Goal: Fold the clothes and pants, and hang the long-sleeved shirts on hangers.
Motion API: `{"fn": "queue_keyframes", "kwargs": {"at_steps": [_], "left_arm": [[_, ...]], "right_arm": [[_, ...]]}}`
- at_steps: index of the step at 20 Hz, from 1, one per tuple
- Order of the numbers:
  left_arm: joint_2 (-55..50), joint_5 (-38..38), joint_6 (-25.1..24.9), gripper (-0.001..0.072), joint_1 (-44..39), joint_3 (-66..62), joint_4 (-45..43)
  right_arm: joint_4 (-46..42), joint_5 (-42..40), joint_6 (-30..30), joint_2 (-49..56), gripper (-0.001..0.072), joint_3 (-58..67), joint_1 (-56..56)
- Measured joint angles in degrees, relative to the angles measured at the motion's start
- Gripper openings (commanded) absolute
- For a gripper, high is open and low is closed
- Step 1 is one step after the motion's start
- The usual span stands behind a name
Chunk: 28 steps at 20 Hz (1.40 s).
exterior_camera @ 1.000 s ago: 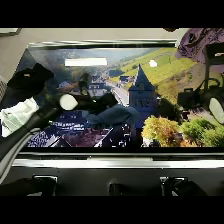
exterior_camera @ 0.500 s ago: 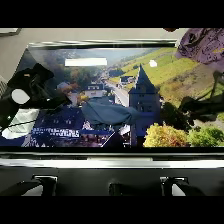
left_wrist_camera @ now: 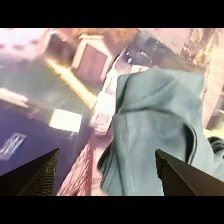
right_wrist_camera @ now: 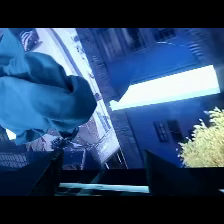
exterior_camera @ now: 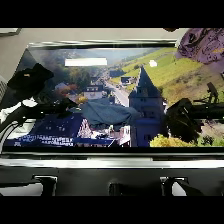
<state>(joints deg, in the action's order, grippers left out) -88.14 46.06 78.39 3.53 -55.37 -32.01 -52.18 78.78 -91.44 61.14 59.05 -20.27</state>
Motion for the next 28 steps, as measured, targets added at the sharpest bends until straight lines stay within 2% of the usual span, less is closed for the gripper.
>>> {"fn": "queue_keyframes", "kwargs": {"at_steps": [5,7,10,11,12,21,28], "left_arm": [[-6.1,-0.7,-3.5,0.0704,-2.6,-4.0,5.0],[-7.6,-0.7,-3.9,0.0535,-3.5,-5.2,6.0],[-9.1,-0.7,-3.9,0.0207,-4.6,-5.9,6.1],[-9.3,-0.7,-3.9,0.0073,-4.9,-6.1,6.3],[-9.5,-0.7,-3.9,0.0019,-5.1,-6.2,6.4],[-8.5,0.3,-3.9,0.0018,-4.6,-6.4,7.1],[-7.9,1.8,-3.9,0.0019,-4.0,-6.4,7.2]], "right_arm": [[0.2,-3.0,0.4,0.0,0.0548,-0.2,4.1],[0.1,-4.1,0.2,0.0,0.0547,-0.2,5.2],[0.0,-4.9,-0.3,0.0,0.0546,-0.2,5.9],[-0.1,-4.9,-0.3,0.0,0.0545,-0.2,6.0],[-0.1,-5.1,-0.5,0.0,0.054,-0.2,6.1],[0.8,-6.6,-3.3,3.1,0.0596,-1.8,1.1],[10.8,-14.4,6.0,14.6,0.0594,-8.9,12.2]]}}
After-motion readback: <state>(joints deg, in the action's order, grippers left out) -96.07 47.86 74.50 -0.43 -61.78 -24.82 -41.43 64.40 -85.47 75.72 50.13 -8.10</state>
